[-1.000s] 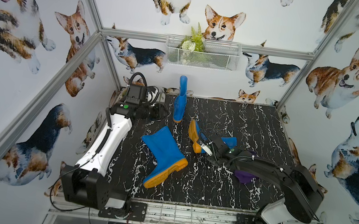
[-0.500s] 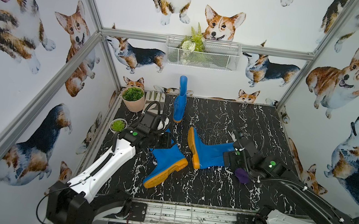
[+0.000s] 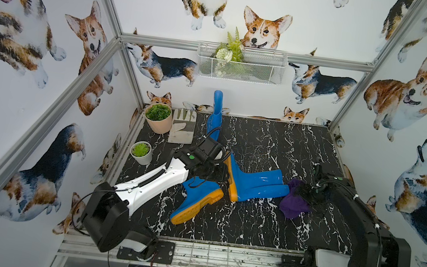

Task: Wipe the rubber boots with a cloth
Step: Move the rubber boot to the center of the board, then pick up the cleaning item at the center of the board.

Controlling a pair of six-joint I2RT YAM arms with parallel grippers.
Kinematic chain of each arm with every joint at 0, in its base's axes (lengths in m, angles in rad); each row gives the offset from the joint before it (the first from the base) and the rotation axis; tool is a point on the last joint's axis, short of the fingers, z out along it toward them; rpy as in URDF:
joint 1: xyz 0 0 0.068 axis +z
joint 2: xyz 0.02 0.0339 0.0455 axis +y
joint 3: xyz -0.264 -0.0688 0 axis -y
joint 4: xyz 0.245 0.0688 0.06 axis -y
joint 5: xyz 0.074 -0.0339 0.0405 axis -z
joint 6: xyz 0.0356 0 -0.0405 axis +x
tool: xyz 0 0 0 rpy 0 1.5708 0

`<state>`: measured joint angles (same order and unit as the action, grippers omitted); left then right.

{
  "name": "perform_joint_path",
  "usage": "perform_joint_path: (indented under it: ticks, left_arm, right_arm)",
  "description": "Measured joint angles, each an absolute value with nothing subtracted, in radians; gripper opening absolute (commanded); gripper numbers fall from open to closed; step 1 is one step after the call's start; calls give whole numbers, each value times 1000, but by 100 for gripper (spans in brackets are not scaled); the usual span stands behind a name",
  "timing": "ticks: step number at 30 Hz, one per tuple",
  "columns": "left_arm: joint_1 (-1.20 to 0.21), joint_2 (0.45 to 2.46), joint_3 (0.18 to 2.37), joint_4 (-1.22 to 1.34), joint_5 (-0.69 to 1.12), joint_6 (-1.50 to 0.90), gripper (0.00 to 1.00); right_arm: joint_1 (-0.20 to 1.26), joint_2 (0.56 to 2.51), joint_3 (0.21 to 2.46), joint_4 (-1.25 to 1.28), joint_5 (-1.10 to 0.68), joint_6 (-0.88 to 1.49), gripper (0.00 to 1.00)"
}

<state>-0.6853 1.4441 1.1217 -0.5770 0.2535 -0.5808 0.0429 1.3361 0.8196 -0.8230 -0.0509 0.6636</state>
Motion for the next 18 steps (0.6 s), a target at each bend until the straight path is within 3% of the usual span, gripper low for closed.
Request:
perform_joint_path:
  ticks: [4, 5, 6, 8, 10, 11, 13, 18]
  left_arm:
    - [-699, 1495, 1140, -566, 256, -595, 46]
    - [-699, 1507, 1142, -565, 254, -600, 46]
    - [-699, 1517, 1145, -566, 251, -606, 46]
    - [-699, 1550, 1158, -561, 238, -614, 46]
    - [-699, 1587, 1171, -550, 237, -622, 47]
    - [-699, 1605, 1174, -541, 237, -625, 46]
    - [-699, 1639, 1183, -533, 237, -631, 47]
    - [-716, 1727, 1209, -503, 237, -640, 45]
  right_arm:
    - [39, 1497, 832, -763, -94, 655, 98]
    - [37, 1521, 833, -755, -109, 654, 92]
    - [37, 1530, 833, -753, -114, 648, 83]
    - [38, 1528, 824, -753, -109, 635, 50]
    - [37, 1498, 801, -736, -126, 627, 23]
    - [38, 1478, 790, -724, -144, 625, 12]
    - [38, 1410, 765, -701, -165, 616, 0]
    - [36, 1168, 752, -704, -175, 599, 0]
